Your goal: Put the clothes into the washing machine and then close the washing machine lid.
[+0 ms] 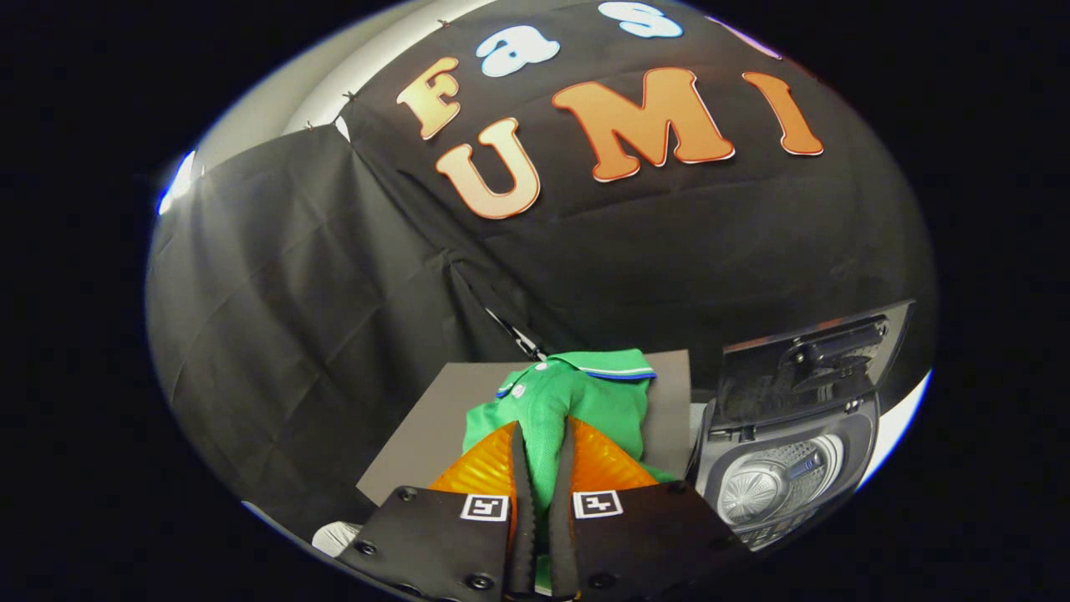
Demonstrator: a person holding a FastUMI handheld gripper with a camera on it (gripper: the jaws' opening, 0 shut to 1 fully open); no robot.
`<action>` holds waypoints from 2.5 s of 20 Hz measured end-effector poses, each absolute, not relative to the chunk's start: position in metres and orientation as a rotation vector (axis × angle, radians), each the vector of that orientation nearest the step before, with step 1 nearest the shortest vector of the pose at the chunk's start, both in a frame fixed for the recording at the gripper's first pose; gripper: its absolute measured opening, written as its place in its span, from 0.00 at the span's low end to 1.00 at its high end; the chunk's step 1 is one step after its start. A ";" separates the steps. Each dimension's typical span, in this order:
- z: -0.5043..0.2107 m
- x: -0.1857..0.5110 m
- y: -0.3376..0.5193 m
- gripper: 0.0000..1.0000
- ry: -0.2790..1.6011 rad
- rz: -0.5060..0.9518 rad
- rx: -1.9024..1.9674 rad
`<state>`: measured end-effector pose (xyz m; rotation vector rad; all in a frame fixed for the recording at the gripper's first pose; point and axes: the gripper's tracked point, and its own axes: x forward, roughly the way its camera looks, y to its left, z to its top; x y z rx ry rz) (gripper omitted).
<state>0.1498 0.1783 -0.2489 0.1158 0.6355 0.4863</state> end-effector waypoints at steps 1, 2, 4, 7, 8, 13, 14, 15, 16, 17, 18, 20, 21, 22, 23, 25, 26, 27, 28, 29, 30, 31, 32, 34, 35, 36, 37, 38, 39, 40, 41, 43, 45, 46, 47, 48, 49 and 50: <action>-0.241 0.154 0.168 0.15 0.626 0.477 0.123; -0.233 0.159 0.157 0.15 0.614 0.466 0.129; -0.223 0.167 0.131 0.15 0.596 0.440 0.136; -0.209 0.176 0.090 0.15 0.581 0.394 0.174; -0.207 0.178 0.076 0.15 0.581 0.377 0.195; -0.198 0.194 -0.003 0.15 0.561 0.287 0.222; -0.197 0.196 -0.015 0.15 0.556 0.272 0.222; -0.197 0.199 -0.028 0.15 0.553 0.259 0.218; -0.197 0.199 -0.039 0.15 0.555 0.250 0.212; -0.198 0.200 -0.051 0.15 0.557 0.239 0.205; -0.200 0.202 -0.063 0.15 0.559 0.224 0.194; -0.205 0.205 -0.085 0.15 0.565 0.195 0.176; -0.209 0.206 -0.094 0.15 0.568 0.186 0.178; -0.213 0.207 -0.102 0.15 0.575 0.180 0.179; -0.219 0.208 -0.113 0.15 0.585 0.176 0.177; -0.232 0.207 -0.124 0.15 0.609 0.173 0.169; -0.242 0.208 -0.129 0.15 0.623 0.170 0.162; -0.250 0.207 -0.133 0.15 0.638 0.168 0.152; -0.259 0.206 -0.136 0.15 0.652 0.168 0.142; -0.268 0.203 -0.139 0.15 0.668 0.173 0.132; -0.278 0.202 -0.141 0.15 0.684 0.177 0.120; -0.287 0.200 -0.144 0.15 0.700 0.179 0.112; -0.295 0.198 -0.147 0.15 0.715 0.179 0.113; -0.312 0.198 -0.152 0.15 0.737 0.174 0.125; -0.320 0.198 -0.156 0.15 0.747 0.166 0.124; -0.329 0.198 -0.160 0.15 0.757 0.158 0.117; -0.338 0.197 -0.163 0.15 0.771 0.153 0.107; -0.347 0.197 -0.165 0.15 0.780 0.152 0.103; -0.354 0.196 -0.166 0.15 0.790 0.152 0.101; -0.362 0.196 -0.167 0.15 0.794 0.151 0.102; -0.368 0.195 -0.169 0.15 0.797 0.149 0.106; -0.382 0.195 -0.172 0.15 0.800 0.140 0.112; -0.401 0.195 -0.175 0.15 0.825 0.132 0.107; -0.413 0.195 -0.179 0.15 0.840 0.121 0.093; -0.424 0.194 -0.183 0.15 0.853 0.110 0.074; -0.440 0.195 -0.185 0.15 0.864 0.101 0.057; -0.453 0.196 -0.187 0.15 0.872 0.097 0.046; -0.462 0.198 -0.187 0.15 0.878 0.095 0.033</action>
